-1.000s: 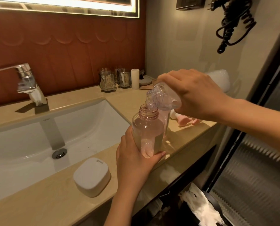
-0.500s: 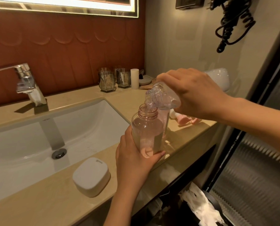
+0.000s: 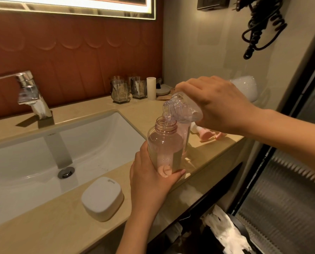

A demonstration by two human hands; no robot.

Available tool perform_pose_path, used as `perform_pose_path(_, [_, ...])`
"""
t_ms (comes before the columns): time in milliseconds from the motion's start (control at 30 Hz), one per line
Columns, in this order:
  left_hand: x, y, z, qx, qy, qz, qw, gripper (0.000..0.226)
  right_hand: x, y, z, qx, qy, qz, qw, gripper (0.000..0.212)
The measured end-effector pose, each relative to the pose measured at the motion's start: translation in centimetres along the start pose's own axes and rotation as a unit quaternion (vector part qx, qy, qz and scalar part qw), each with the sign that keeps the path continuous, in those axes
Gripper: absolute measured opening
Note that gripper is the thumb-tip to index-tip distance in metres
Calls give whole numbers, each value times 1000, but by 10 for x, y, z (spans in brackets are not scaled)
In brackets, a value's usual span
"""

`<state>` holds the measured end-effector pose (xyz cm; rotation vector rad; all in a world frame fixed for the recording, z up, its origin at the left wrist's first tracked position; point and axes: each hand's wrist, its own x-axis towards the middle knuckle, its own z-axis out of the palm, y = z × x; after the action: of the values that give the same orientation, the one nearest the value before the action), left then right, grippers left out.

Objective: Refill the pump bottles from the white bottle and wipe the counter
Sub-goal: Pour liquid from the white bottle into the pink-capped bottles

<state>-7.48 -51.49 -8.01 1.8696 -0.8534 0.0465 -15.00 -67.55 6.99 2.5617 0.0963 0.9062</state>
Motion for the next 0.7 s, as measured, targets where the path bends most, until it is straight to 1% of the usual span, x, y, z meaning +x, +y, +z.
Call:
perform_pose_path(267, [1,0,1,1,-1,-1,1000,108,1,0,-1,-5,2,-2,1000,57])
perform_pose_path(700, [1,-1,1,3,0,1,1000,109,2,0,-1,-16,3,-1,1000,61])
